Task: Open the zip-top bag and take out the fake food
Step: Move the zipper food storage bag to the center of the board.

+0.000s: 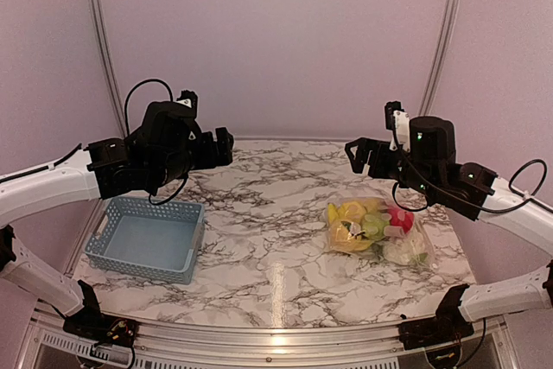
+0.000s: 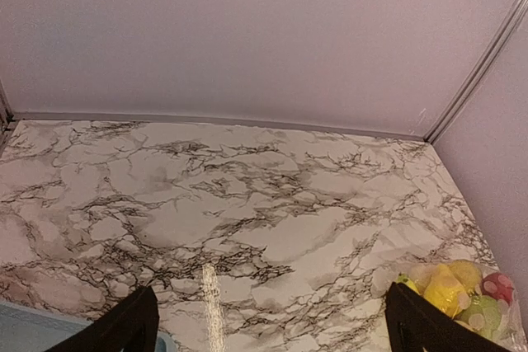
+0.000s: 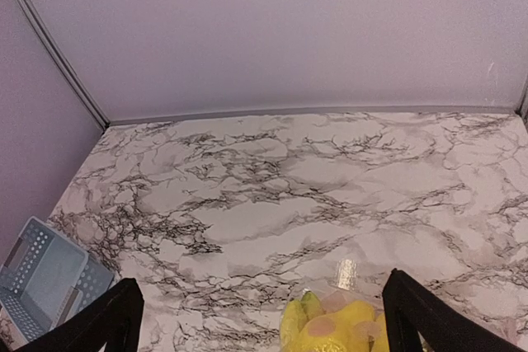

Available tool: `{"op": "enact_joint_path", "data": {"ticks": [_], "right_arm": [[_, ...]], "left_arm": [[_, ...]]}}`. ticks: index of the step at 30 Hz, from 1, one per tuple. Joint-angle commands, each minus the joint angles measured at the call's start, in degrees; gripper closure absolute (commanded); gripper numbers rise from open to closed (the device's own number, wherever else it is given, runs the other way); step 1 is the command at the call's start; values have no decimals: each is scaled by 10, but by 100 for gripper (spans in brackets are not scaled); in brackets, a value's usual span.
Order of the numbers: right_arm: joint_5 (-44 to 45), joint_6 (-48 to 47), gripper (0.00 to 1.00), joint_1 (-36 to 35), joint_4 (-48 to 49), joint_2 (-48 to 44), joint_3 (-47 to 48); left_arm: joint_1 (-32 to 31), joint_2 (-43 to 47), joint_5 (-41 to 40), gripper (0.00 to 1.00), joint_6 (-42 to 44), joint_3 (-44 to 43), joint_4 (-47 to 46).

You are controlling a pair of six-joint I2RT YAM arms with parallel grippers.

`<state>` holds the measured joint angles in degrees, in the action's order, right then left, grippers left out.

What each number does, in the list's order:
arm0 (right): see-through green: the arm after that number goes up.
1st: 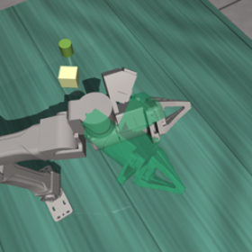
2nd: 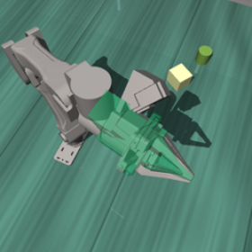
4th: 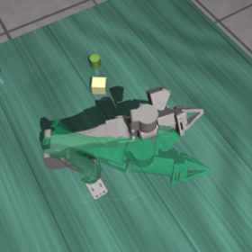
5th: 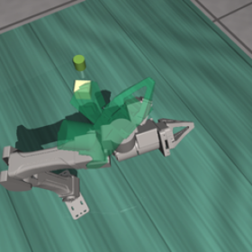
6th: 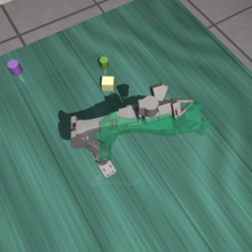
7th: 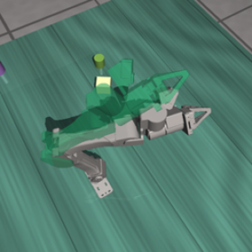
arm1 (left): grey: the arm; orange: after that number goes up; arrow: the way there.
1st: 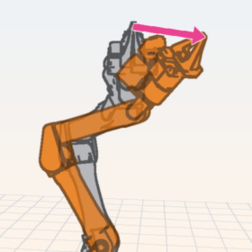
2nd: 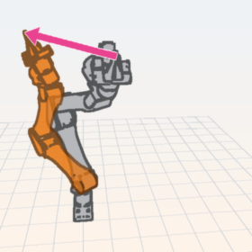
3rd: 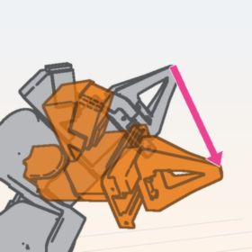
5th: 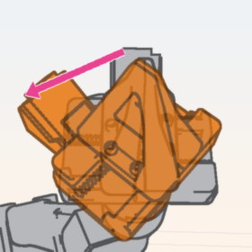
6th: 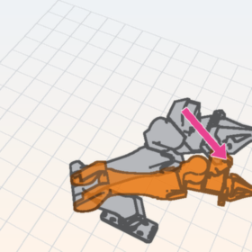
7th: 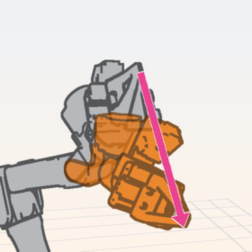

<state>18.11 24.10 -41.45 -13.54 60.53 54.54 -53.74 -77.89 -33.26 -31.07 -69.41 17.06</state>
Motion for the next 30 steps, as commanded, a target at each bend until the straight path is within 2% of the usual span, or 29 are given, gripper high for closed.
{"op": "enact_joint_path", "data": {"ticks": [1,12,19,25,30], "right_arm": [[5,1,1,3,8,-8,14],[9,-1,1,3,-3,-5,15],[49,6,1,9,-14,4,7],[118,29,1,45,-102,16,16],[86,60,1,92,-138,-39,-35]], "left_arm": [[-2,5,-20,1,4,-11,16],[38,27,22,1,-13,31,-9],[48,13,66,1,-19,40,-5],[48,-5,144,1,-19,48,-22],[48,-11,166,1,-19,59,-32]]}}
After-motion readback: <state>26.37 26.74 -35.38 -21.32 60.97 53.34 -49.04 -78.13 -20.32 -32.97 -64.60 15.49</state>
